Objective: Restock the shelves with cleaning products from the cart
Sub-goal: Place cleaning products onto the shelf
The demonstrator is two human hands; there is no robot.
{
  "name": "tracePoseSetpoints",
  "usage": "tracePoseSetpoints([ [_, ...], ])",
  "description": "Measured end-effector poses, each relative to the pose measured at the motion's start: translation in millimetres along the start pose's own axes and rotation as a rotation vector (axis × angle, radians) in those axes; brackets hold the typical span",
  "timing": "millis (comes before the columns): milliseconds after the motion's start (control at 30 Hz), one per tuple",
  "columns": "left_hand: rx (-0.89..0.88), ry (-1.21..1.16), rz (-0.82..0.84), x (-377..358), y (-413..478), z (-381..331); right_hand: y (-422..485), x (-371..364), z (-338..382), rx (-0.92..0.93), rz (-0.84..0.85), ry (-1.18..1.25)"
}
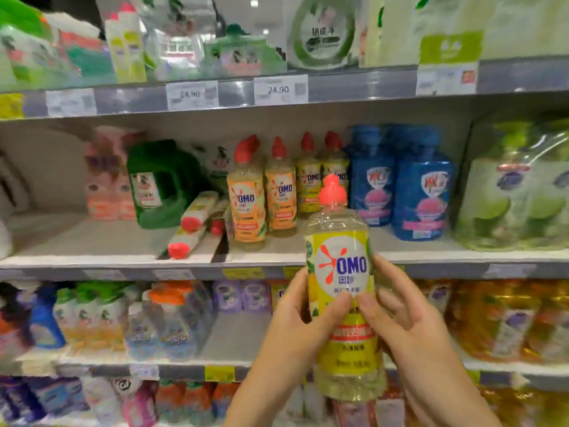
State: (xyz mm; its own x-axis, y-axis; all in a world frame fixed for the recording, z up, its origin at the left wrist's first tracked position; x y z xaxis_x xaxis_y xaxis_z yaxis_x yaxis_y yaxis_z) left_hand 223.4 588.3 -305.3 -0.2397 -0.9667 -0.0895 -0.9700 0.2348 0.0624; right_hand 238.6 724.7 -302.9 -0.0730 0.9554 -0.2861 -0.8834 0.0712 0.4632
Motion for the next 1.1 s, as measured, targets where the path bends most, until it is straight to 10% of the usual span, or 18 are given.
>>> tracePoseSetpoints([
  [700, 0.057, 0.729, -0.138, 35, 284, -21, 249, 52, -119, 0.119, -0.052, -0.323],
  [1100, 0.093, 0.752, -0.186, 22, 336, -14, 279, 46, -127, -0.033, 0.114, -0.83],
])
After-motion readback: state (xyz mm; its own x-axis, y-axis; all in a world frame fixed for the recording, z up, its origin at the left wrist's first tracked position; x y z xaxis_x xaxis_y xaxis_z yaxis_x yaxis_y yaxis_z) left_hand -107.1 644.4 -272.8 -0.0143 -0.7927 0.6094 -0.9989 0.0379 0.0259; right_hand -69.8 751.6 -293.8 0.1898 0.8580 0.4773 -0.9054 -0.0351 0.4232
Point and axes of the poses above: each hand's wrist, its own y-axis towards the middle knuckle, its own x-axis out of the back of the hand, z = x × y, the point moved 2 cm from there along y, towards the middle knuckle, and after that the axes turned 14 degrees about x, right-handed, at the moved point
